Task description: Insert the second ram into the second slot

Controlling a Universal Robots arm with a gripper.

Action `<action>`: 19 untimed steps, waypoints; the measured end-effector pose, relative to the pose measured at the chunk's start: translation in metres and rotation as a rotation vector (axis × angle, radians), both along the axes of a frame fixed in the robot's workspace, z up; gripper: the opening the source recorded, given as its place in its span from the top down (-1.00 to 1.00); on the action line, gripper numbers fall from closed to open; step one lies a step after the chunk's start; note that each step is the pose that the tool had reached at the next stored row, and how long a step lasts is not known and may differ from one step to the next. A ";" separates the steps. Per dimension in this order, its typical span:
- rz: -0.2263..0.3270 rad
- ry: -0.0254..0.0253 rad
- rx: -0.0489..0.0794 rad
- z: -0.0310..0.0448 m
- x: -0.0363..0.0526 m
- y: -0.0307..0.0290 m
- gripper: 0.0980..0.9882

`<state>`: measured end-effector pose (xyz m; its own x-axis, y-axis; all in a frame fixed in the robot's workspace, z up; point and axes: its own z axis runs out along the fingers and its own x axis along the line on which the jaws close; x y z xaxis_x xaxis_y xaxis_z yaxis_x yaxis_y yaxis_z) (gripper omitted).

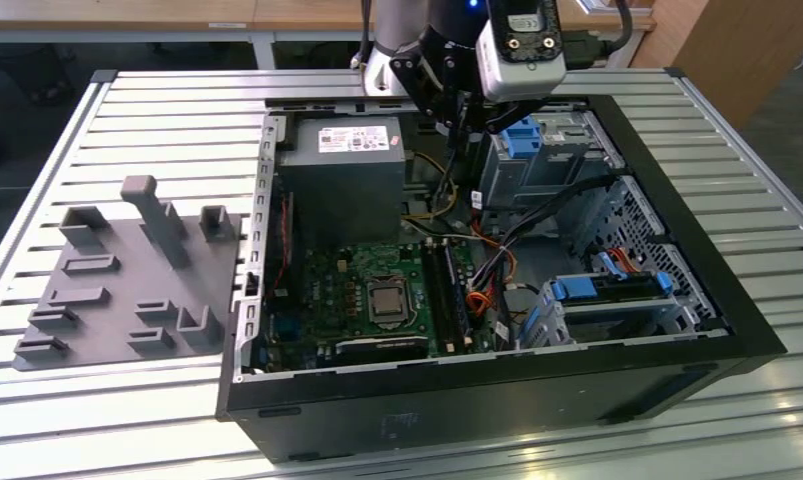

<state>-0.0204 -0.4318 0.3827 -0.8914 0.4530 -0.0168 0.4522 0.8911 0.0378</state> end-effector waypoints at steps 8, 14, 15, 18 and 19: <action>-0.030 0.0000 0.000 0.0000 0.0000 0.0000 0.91; -0.052 0.0000 0.000 0.0000 0.0000 0.0000 0.91; -0.055 0.0000 0.000 0.0000 0.0000 0.0000 0.91; -0.066 0.0000 0.000 0.0000 0.0000 0.0000 0.91; -0.069 0.0000 0.000 0.0000 0.0000 0.0000 0.91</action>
<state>-0.0204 -0.4318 0.3827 -0.8578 0.5136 -0.0168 0.5128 0.8577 0.0378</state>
